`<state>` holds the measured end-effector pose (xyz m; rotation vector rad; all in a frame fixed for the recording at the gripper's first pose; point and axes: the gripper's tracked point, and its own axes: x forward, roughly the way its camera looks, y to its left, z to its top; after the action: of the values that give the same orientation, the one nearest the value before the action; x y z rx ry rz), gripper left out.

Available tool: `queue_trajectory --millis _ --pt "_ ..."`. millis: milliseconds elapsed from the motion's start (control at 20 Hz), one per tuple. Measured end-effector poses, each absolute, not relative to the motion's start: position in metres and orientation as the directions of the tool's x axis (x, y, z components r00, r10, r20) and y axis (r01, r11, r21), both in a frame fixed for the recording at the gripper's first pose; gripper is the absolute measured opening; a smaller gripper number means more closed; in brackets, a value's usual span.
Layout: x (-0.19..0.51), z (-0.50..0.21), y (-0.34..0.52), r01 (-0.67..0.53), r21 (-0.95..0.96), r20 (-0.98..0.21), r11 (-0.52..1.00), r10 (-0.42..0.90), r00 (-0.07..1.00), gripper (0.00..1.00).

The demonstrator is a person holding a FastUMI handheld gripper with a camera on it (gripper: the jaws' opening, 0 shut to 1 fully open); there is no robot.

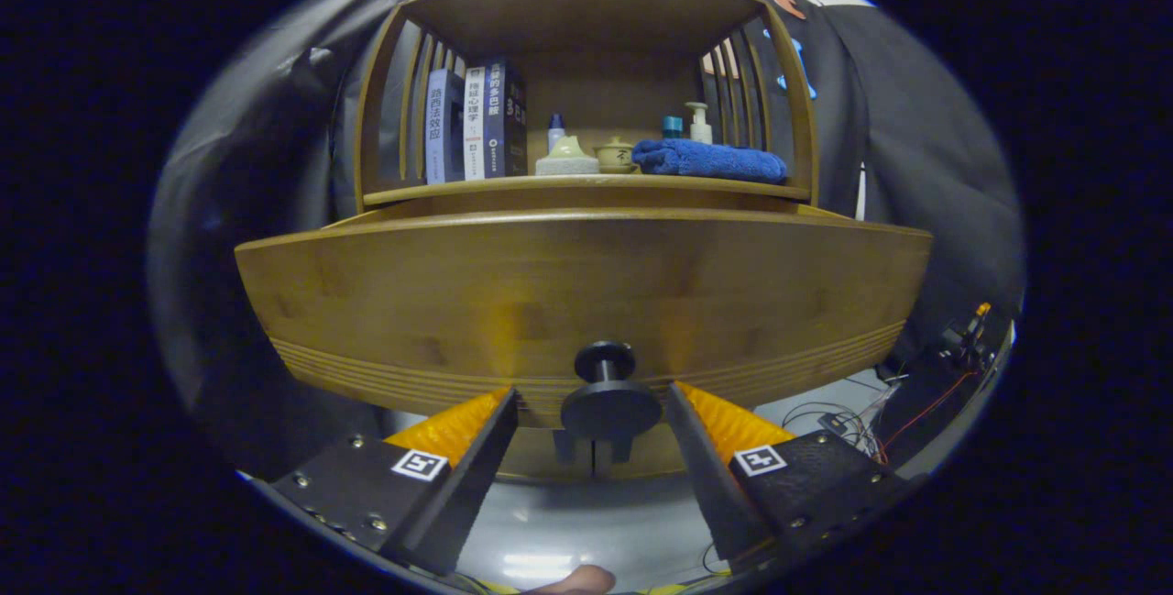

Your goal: Pull open the drawer, take out the items inside it, and place them on the countertop above the cabinet.

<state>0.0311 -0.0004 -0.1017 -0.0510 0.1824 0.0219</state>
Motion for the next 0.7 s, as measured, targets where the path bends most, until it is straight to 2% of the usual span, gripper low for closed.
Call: queue_trajectory --millis 400,700 --pt "0.05 -0.098 -0.001 -0.035 -0.049 -0.174 0.998 0.026 0.984 0.98" --pt "0.089 -0.098 0.009 -0.018 -0.037 -0.153 0.999 0.012 0.988 0.98"
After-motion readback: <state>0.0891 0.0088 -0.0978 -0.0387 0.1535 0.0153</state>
